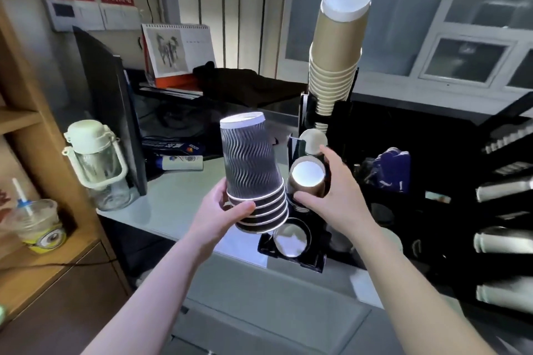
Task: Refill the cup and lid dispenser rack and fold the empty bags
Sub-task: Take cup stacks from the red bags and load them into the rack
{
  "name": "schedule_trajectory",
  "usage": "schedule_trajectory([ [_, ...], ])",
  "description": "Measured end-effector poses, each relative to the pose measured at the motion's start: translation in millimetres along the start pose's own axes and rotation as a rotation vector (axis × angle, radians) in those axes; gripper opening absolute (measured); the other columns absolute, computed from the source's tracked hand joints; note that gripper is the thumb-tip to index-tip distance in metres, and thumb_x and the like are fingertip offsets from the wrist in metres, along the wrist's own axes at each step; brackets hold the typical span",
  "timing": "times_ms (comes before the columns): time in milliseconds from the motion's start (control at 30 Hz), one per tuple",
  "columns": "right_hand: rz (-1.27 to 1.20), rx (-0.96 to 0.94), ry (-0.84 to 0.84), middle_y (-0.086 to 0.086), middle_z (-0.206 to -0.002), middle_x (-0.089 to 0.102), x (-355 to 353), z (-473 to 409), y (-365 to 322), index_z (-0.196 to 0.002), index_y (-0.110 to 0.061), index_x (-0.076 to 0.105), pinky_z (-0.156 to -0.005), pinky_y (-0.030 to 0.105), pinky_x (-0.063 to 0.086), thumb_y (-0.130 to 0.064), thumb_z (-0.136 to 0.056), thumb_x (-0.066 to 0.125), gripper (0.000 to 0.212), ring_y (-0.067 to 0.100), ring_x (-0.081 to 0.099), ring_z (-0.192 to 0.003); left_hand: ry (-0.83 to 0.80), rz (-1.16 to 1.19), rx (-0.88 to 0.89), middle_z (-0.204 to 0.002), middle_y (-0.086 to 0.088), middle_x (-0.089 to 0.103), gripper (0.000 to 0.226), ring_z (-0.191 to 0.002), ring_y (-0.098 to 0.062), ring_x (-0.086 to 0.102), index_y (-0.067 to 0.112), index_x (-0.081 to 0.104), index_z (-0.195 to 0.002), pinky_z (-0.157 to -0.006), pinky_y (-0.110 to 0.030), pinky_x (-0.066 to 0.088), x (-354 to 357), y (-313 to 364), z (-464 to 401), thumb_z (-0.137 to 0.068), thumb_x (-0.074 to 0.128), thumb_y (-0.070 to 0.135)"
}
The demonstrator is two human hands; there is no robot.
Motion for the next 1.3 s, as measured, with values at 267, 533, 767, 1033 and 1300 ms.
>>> schedule_trajectory([
  [267,0.195,-0.041,0.124,-0.011,-0.128,0.057,-2.4,2.4,-10.8,-0.093,-0.027,0.072,-0.090,0.024,0.035,-0.038,-0.082,0.070,0.016,0.013,0.050,-0.119,-0.075,-0.003,0.007,-0.110,0.002,0.070,0.073,-0.100,-0.013,0.066,0.019,0.055,-0.124,-0.075,-0.017,0.050,-3.6,0.3,-1.5,-0.057,0.076,0.041],
  [533,-0.010,-0.168,0.260,-0.017,-0.116,0.059,-29.0,33.0,-63.6,-0.105,-0.030,0.065,-0.094,0.024,0.044,-0.026,-0.080,0.070,0.025,0.000,0.052,-0.113,-0.202,-0.106,0.049,-0.110,0.008,0.069,0.069,-0.104,-0.010,0.064,0.027,0.057,-0.119,-0.085,-0.022,0.050,13.5,7.3,2.3,-0.054,0.077,0.031],
  [767,-0.250,-0.273,-0.011,-0.021,-0.128,0.054,-14.6,50.4,-97.4,-0.137,-0.045,0.037,-0.086,0.012,0.045,-0.039,-0.067,0.080,0.082,0.004,0.053,-0.119,-0.287,-0.248,0.125,-0.108,0.014,0.068,0.065,-0.103,-0.008,0.063,0.037,0.056,-0.112,-0.090,-0.028,0.050,41.6,12.8,0.9,-0.052,0.080,0.033],
  [1033,-0.256,-0.244,0.145,-0.026,-0.125,0.053,-28.4,61.6,-78.1,-0.126,-0.034,0.049,-0.091,0.013,0.043,-0.021,-0.065,0.081,0.070,0.003,0.050,-0.121,-0.268,-0.346,0.217,-0.124,0.041,0.041,0.080,-0.127,0.002,0.043,0.057,0.039,-0.124,-0.100,-0.011,0.036,54.7,9.6,5.3,-0.056,0.072,0.032],
  [1300,-0.200,-0.216,0.315,-0.025,-0.123,0.051,-41.4,78.4,-69.0,-0.123,-0.030,0.049,-0.097,0.028,0.046,-0.025,-0.065,0.081,0.066,0.004,0.050,-0.120,-0.156,-0.372,0.136,-0.129,0.017,0.047,0.078,-0.115,0.007,0.051,0.048,0.039,-0.128,-0.095,-0.011,0.038,33.3,-19.7,5.9,-0.072,0.081,0.014],
])
Point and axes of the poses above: each hand's wrist, its own z-axis away from the middle knuckle, its own x-axis out of the palm, y = z × x, the point moved 10 cm from there along -z, towards the middle knuckle
